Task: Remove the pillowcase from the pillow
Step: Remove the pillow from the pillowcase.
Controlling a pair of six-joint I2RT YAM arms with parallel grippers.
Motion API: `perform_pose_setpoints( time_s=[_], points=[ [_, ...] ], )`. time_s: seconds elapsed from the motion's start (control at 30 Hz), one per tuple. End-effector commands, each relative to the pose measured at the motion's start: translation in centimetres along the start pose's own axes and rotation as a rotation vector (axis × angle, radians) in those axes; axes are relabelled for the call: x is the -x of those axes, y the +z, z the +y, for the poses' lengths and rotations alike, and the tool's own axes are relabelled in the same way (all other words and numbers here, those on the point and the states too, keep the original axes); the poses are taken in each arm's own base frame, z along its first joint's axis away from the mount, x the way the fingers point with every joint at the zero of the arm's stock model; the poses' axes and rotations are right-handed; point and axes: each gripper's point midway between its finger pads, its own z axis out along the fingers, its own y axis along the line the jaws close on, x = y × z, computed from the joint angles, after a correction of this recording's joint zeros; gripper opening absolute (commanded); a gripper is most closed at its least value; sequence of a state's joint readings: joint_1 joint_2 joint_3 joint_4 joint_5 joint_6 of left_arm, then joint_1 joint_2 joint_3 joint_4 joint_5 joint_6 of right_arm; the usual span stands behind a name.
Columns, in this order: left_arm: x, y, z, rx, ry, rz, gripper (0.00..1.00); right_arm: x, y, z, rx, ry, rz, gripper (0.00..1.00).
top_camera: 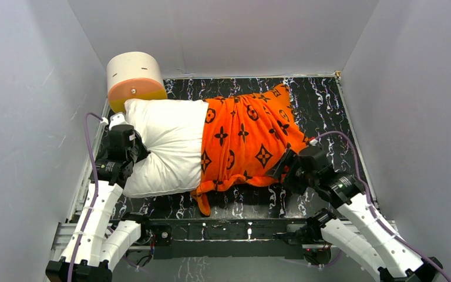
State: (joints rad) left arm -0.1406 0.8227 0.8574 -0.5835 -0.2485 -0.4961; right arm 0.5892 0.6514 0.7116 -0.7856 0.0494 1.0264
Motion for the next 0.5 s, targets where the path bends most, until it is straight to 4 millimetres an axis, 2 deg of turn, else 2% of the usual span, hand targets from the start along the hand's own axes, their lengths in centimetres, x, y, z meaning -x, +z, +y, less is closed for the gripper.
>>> perform_pose_setpoints(
  time_s=[0.0,0.13,0.23,0.33,0.43,0.47],
  points=[
    [0.0,0.1,-0.4,-0.022,-0.022,-0.008,0.00,-3.5,1.6,0.9,0.074,0.037,0.189,0.90],
    [0.1,0.0,-0.4,-0.021,-0.022,-0.006,0.00,-1.4,4.6,2.3,0.118,0.054,0.092,0.86],
    [0.2,-0.2,-0.1,-0.004,-0.016,-0.009,0.00,1.4,5.8,2.1,0.036,0.097,-0.033,0.71],
    [0.1,-0.2,0.4,0.012,-0.006,-0.015,0.00,4.7,5.3,1.8,-0.029,0.079,-0.186,0.45],
    [0.1,-0.2,1.2,0.055,0.002,-0.020,0.00,8.9,2.6,-0.1,-0.151,0.085,-0.416,0.09],
    [0.1,-0.2,1.7,0.077,0.007,-0.023,0.00,10.4,1.2,-0.8,-0.184,0.086,-0.504,0.04]
  ],
)
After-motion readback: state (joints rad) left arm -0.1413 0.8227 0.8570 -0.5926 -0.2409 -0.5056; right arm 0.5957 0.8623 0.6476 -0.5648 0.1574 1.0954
